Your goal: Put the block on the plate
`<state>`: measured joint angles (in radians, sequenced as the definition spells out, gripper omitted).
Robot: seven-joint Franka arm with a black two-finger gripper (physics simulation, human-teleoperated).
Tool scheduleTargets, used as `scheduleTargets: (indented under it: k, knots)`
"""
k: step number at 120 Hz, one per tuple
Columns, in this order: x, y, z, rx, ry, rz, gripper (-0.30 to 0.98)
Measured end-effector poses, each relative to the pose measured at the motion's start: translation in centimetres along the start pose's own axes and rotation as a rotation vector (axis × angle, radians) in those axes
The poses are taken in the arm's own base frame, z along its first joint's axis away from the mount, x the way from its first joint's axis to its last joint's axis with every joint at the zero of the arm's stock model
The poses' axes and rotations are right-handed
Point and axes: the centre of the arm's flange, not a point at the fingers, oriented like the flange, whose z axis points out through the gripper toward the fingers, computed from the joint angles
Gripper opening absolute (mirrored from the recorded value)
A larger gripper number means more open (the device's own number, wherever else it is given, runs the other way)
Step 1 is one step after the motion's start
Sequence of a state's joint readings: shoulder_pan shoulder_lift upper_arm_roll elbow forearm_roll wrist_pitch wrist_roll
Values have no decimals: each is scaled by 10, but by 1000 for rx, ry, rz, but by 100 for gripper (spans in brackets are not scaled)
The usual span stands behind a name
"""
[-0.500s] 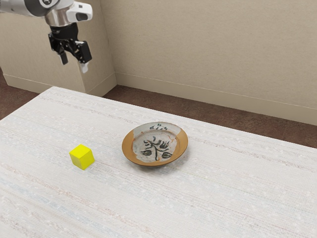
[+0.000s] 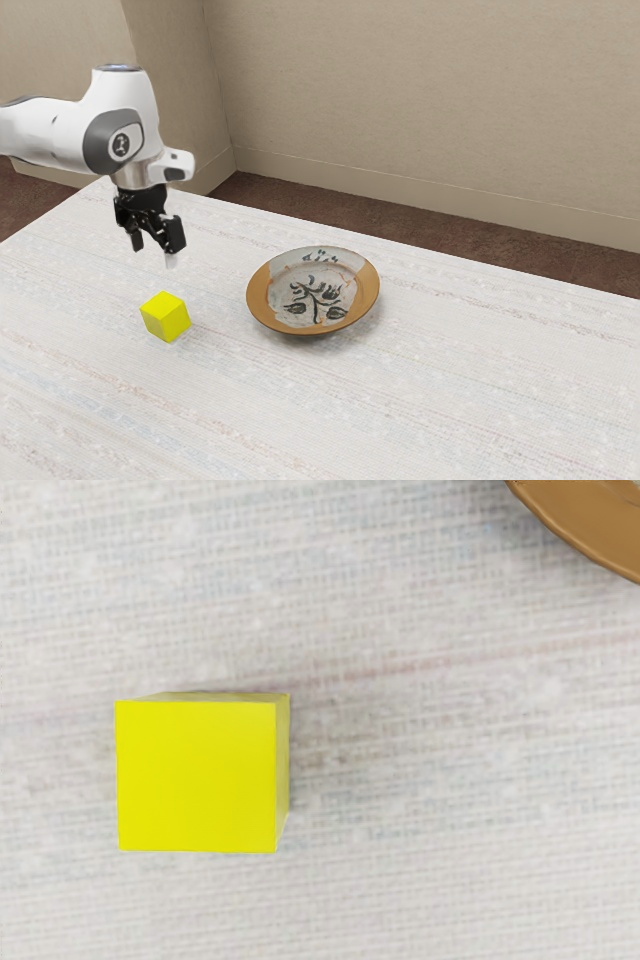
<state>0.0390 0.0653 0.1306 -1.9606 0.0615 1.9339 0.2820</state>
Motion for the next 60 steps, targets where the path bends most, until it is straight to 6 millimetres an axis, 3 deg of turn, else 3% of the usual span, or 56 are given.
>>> scheduleTargets:
  k: [28, 60]
  knots:
    - [14, -28, 50, -7, 40, -10, 69]
    - [12, -36, 100, -25, 63, 6, 69]
